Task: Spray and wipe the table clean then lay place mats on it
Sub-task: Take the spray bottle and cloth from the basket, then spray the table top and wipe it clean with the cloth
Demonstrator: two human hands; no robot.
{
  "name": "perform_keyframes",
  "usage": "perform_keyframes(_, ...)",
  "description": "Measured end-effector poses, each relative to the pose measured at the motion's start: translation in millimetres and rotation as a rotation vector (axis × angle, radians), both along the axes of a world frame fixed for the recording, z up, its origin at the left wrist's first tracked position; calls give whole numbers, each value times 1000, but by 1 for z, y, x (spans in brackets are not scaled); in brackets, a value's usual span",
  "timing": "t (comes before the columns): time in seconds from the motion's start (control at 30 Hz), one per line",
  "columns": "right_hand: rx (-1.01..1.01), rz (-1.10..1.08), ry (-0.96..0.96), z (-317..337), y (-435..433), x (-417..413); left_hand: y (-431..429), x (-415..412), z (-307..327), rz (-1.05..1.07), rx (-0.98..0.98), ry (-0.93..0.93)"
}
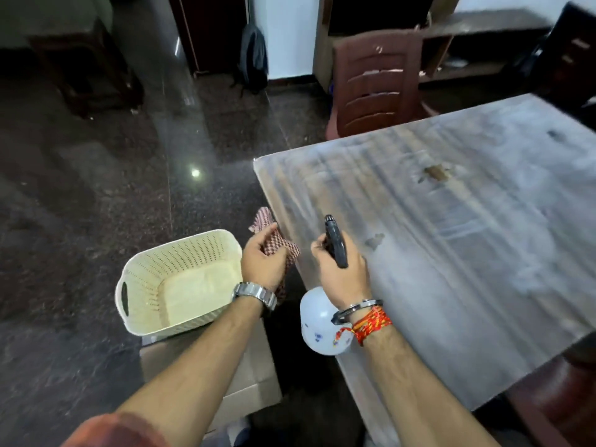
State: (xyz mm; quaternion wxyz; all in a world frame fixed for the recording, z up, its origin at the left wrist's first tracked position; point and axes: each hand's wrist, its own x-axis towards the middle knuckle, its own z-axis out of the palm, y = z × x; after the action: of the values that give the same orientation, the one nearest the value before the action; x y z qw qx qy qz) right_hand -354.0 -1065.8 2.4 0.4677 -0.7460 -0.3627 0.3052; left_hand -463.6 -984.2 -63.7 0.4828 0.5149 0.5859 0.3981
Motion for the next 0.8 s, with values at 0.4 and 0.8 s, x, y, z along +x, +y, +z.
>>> perform_keyframes(0.4, -161, -89, 41, 4, -89, 199, -139, 146, 9, -144, -109, 293)
perform_keyframes(0.8, -129, -35, 7, 0, -73, 225, -143, 151, 5, -295, -149, 516)
